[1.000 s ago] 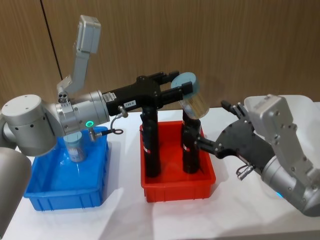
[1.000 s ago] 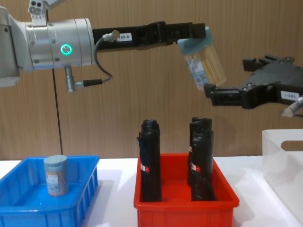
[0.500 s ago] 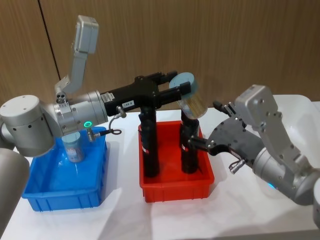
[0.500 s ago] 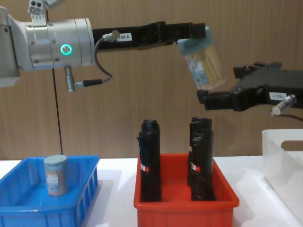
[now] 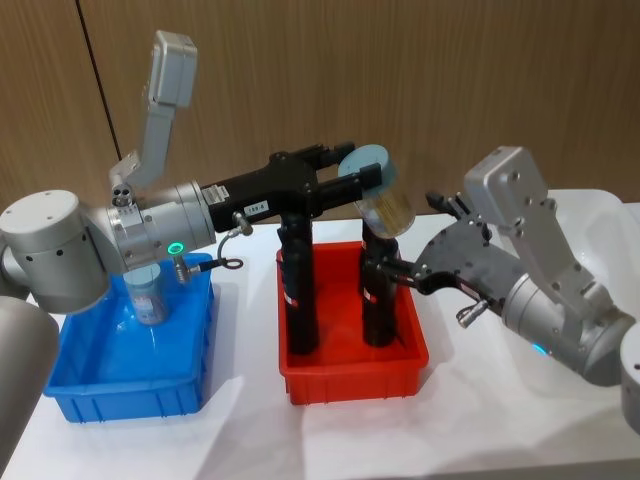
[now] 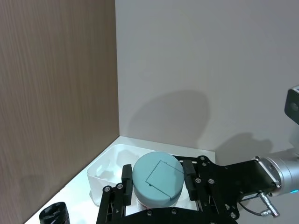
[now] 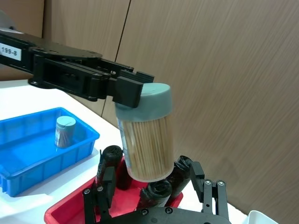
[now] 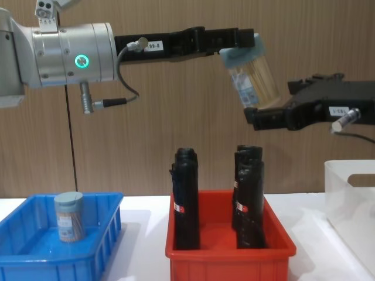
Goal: Pick the cotton swabs from the blue box and place them into the white box.
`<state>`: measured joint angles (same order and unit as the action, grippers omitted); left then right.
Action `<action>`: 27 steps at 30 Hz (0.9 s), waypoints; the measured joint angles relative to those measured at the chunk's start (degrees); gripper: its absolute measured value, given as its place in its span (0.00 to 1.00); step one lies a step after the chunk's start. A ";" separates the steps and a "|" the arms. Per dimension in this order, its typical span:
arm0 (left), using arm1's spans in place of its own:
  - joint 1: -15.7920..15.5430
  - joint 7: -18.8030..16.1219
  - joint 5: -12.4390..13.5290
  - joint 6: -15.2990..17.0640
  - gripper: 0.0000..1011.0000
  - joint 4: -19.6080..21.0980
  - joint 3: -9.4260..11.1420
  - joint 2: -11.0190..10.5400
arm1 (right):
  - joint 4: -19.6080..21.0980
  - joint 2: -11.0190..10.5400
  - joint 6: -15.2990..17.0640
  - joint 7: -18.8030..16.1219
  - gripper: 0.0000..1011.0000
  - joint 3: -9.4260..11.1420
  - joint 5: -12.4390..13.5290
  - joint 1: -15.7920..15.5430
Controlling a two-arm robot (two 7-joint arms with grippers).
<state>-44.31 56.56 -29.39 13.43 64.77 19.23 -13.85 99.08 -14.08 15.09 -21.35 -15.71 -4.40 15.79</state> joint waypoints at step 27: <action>0.00 0.00 0.00 0.00 0.65 0.00 0.00 0.00 | -2.15 0.51 3.47 -5.28 0.99 0.46 3.31 3.35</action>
<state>-44.31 56.56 -29.39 13.43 64.77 19.23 -13.85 96.93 -13.57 18.56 -26.63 -15.25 -1.09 19.14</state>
